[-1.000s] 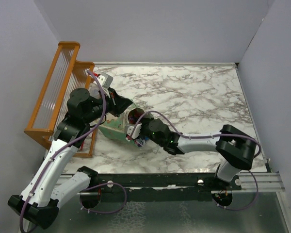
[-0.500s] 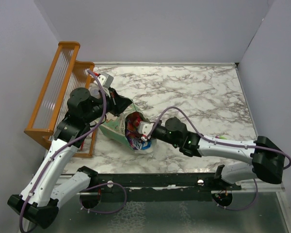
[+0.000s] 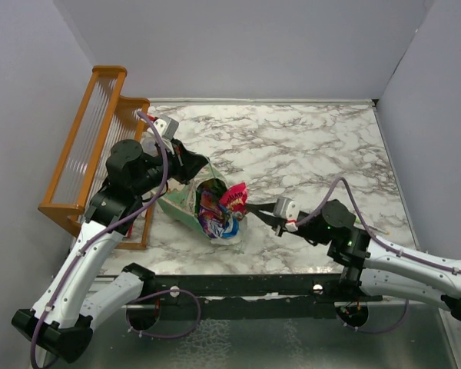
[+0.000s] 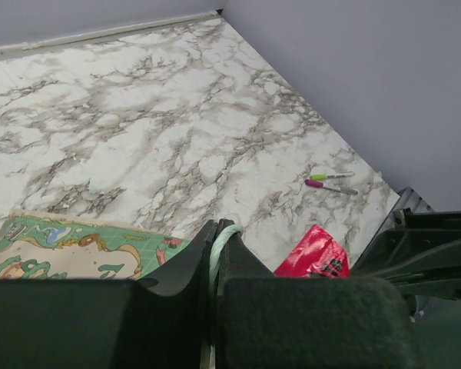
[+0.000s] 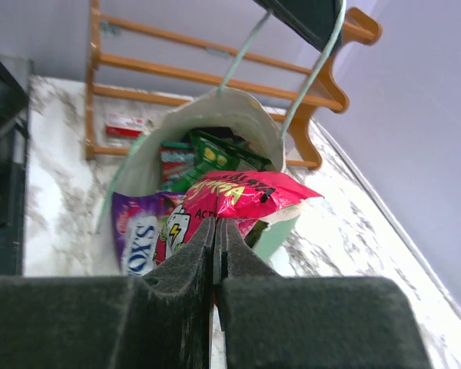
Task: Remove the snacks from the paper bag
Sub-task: Take out the snack from the paper bag, then place the snack at the center of the board.
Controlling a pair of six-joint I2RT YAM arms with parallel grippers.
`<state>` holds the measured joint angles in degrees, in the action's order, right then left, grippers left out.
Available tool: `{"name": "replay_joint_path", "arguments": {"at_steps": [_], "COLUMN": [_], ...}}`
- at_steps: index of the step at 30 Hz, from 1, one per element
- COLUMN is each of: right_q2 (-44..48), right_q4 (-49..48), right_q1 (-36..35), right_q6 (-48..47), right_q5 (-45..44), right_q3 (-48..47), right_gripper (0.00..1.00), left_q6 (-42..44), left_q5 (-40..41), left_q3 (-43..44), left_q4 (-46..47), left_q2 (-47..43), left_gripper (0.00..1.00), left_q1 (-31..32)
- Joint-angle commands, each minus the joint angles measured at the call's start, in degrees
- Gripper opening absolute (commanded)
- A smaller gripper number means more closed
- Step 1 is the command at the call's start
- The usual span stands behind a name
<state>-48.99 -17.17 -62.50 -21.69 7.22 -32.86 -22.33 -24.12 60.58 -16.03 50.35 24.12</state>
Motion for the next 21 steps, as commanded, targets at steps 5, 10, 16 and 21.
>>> {"name": "replay_joint_path", "arguments": {"at_steps": [5,10,16,21], "right_q2": [6.01,7.85,15.79,15.12], "right_q4": [7.56,15.42,10.13,9.67], "right_q1": [0.11,0.10,0.10,0.21], "right_q6": [14.82,25.32,25.95,30.79], "right_q5": [-7.37,-29.91,-35.82,-53.19], "right_q3": [-1.39,-3.39,2.91,7.85], "right_gripper": [0.02,0.01,0.01,0.02], "left_q6": [1.38,1.53,3.17,3.56], "left_q5": [2.38,4.66,7.93,8.30], "left_q3": [1.29,1.03,4.48,5.14], "left_q4": [1.55,0.94,-1.88,-2.42], "left_q2": [-1.25,-2.15,-1.02,-0.62], "left_gripper": [0.00,0.00,0.00,0.00], "left_q1": [0.01,-0.04,-0.03,-0.04]}}
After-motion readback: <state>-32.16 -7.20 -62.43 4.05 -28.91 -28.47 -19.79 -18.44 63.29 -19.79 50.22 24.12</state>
